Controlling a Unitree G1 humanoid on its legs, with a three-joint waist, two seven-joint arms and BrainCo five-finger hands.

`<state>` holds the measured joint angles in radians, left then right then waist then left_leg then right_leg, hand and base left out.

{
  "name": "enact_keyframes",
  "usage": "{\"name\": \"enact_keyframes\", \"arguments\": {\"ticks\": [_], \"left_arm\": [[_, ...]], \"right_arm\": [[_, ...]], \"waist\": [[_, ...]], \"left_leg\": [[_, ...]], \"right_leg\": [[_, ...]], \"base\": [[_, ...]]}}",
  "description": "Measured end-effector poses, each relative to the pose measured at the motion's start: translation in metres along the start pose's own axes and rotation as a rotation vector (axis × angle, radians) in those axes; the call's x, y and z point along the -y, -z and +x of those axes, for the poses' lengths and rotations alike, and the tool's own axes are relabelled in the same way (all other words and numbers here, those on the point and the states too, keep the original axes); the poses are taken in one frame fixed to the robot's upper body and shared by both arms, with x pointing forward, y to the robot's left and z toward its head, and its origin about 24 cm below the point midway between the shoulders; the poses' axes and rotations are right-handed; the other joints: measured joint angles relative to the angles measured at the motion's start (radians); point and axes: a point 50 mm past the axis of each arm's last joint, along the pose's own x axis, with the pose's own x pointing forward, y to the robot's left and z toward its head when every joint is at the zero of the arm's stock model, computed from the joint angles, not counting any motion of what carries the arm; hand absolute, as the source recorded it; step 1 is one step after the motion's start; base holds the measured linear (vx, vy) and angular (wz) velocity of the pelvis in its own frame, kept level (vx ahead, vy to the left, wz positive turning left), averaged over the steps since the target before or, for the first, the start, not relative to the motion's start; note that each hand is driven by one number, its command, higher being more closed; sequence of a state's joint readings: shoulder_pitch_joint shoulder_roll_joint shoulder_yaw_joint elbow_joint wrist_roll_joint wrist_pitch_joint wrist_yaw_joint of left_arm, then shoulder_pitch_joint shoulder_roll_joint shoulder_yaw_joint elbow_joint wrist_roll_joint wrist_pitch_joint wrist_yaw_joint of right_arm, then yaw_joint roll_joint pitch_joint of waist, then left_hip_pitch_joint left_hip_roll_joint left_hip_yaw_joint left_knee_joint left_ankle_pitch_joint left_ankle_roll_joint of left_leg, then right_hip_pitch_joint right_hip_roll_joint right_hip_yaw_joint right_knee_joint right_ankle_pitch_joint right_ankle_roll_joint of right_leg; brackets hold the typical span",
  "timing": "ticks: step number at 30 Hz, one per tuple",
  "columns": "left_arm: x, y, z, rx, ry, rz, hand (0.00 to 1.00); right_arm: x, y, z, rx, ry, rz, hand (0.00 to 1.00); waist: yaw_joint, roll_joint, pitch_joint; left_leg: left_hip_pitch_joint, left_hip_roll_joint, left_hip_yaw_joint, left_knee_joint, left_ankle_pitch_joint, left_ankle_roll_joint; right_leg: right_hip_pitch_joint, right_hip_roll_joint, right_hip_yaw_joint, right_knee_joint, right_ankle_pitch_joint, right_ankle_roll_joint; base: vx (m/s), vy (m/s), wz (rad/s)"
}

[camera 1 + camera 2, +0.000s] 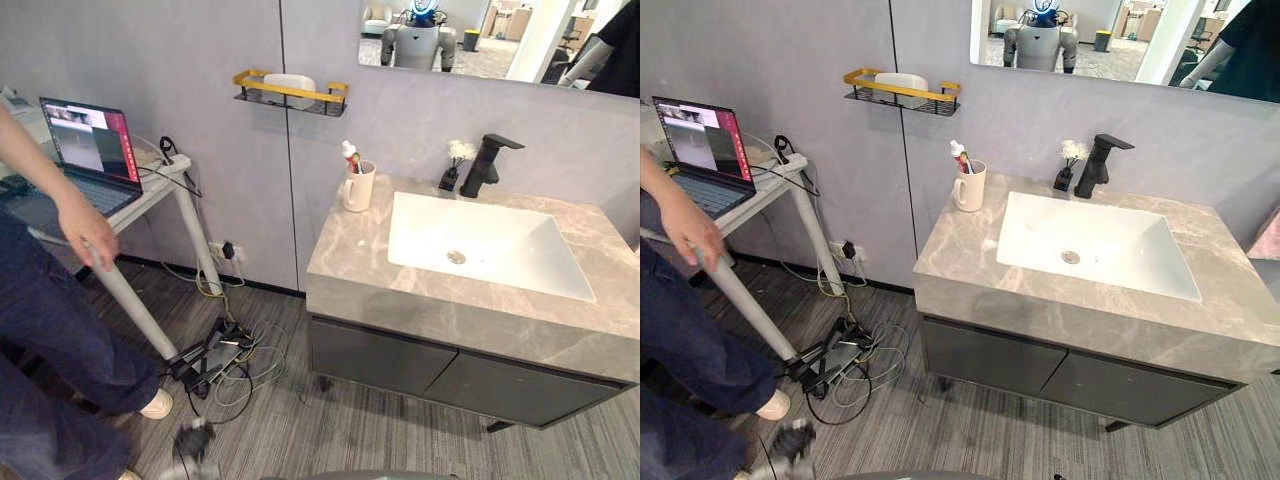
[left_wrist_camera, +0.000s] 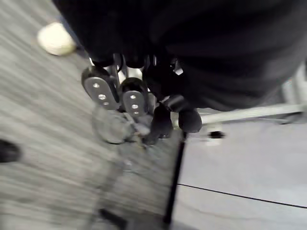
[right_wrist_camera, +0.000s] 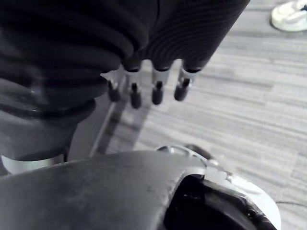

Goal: Organize washtable

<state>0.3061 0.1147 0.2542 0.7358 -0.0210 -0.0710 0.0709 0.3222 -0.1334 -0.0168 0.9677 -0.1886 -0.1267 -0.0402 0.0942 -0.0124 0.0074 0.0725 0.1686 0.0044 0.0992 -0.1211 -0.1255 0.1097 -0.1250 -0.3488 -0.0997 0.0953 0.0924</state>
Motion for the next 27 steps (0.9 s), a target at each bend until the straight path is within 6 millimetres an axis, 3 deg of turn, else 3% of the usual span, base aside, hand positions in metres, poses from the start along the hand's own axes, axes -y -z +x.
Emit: {"name": "enact_keyframes", "arguments": {"ticks": [2, 3, 4, 10, 18, 27], "left_arm": [[-0.002, 0.043, -0.008, -0.190, -0.033, 0.040, 1.00], [-0.003, 0.050, -0.010, -0.223, -0.044, 0.037, 1.00], [-0.003, 0.058, -0.014, -0.262, -0.054, 0.038, 0.00], [0.009, 0.074, -0.022, -0.330, -0.048, 0.009, 0.00], [0.018, 0.064, -0.016, -0.302, -0.026, 0.005, 0.00], [0.025, 0.055, -0.012, -0.270, 0.006, 0.036, 0.00]], "right_arm": [[0.001, 0.001, 0.000, -0.008, 0.008, 0.000, 0.00], [0.001, 0.003, 0.000, -0.015, 0.011, 0.006, 0.00], [0.001, 0.004, 0.000, -0.023, 0.014, 0.010, 0.00], [0.004, 0.005, 0.001, -0.034, 0.039, 0.024, 0.00], [0.005, 0.006, 0.003, -0.050, 0.041, 0.032, 0.00], [0.007, -0.007, 0.007, -0.013, 0.034, -0.003, 0.00]], "waist": [[-0.007, 0.004, -0.001], [-0.008, 0.004, -0.001], [-0.008, 0.005, -0.003], [-0.026, 0.017, -0.005], [-0.029, 0.024, -0.005], [-0.026, 0.034, 0.034]], "left_leg": [[0.033, 0.000, 0.004, -0.012, 0.002, -0.003], [0.041, 0.000, 0.004, -0.016, 0.002, -0.003], [0.046, 0.000, 0.002, -0.019, 0.001, -0.003], [0.046, -0.001, -0.014, -0.028, 0.000, -0.001], [0.043, -0.001, -0.030, -0.015, 0.005, 0.002], [-0.038, 0.003, -0.064, 0.047, -0.017, 0.001]], "right_leg": [[0.019, 0.001, 0.003, 0.001, -0.002, -0.001], [0.026, 0.000, 0.002, 0.001, -0.004, 0.000], [0.031, 0.000, -0.001, 0.001, -0.007, 0.002], [0.032, -0.001, -0.011, 0.001, -0.020, 0.009], [0.046, 0.002, -0.032, 0.001, -0.024, 0.008], [0.006, 0.002, -0.050, 0.039, -0.044, 0.007]], "base": [[0.05, 0.023, -0.03], [0.02, 0.018, 0.03], [0.02, 0.024, 0.08], [0.01, 0.014, 0.05], [0.01, 0.008, 0.08], [-0.02, 0.009, 0.08]]}}
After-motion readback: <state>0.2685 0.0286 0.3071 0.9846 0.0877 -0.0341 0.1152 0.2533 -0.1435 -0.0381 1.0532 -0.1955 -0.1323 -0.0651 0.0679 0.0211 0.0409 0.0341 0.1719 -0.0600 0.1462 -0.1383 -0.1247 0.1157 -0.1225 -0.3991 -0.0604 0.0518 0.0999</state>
